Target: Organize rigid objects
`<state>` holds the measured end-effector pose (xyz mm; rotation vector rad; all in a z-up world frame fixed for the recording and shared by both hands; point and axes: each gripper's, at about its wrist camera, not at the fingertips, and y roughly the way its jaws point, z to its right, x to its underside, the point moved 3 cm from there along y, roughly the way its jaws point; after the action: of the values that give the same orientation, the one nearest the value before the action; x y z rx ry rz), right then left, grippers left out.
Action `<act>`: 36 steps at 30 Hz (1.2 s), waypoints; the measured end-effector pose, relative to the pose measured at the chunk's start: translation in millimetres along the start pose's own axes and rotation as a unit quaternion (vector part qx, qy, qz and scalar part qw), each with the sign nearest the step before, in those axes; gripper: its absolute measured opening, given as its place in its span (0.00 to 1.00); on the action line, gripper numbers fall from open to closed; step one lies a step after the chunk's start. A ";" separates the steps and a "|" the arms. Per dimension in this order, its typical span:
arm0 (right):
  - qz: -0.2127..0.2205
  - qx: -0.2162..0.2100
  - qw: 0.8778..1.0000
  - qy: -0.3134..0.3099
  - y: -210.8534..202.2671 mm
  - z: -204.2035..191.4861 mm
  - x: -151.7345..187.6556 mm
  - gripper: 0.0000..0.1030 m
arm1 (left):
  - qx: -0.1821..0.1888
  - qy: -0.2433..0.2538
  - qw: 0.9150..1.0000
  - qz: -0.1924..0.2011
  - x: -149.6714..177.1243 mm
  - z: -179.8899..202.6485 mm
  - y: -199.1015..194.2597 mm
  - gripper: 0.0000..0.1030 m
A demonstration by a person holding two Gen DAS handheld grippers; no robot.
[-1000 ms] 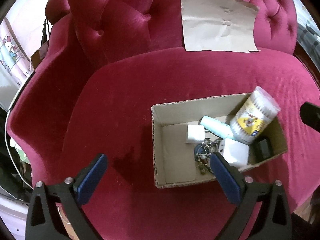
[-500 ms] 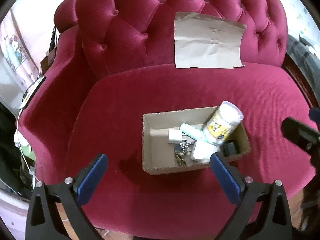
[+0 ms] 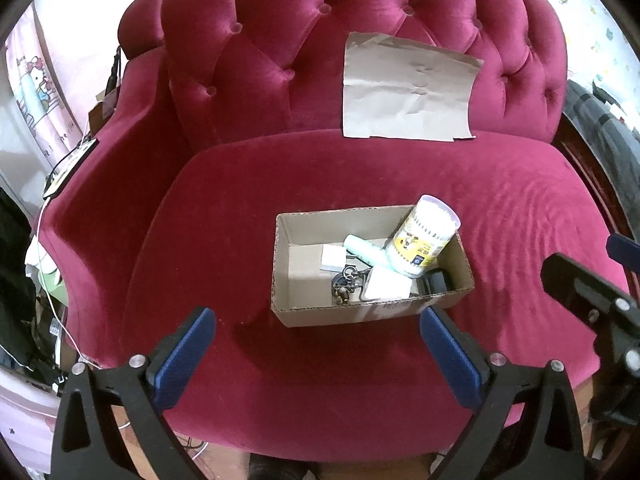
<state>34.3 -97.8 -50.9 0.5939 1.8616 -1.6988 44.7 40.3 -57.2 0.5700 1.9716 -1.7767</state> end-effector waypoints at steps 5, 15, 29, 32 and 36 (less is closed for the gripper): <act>-0.006 -0.002 1.000 -0.005 1.4 -2.7 4.2 1.00 | 0.006 -0.006 1.000 0.003 0.1 0.4 -4.6 1.00; -0.003 -0.002 1.000 -0.002 -1.6 -0.7 5.7 1.00 | 0.006 -0.003 1.000 0.007 -1.5 3.2 -11.1 1.00; 0.000 0.001 1.000 -0.004 -3.2 -0.3 6.3 1.00 | 0.006 0.000 1.000 0.008 -0.6 5.8 -10.9 1.00; 0.001 0.002 1.000 -0.001 -3.5 -1.0 6.3 1.00 | 0.009 0.000 1.000 0.008 -1.3 6.6 -10.8 1.00; 0.001 0.004 1.000 0.001 -3.6 -0.6 6.3 1.00 | 0.009 0.000 1.000 0.008 -1.6 7.0 -10.9 1.00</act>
<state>27.2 -97.8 -52.3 0.5991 1.8561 -1.7050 40.1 32.3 -48.0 0.5903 1.9479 -1.7880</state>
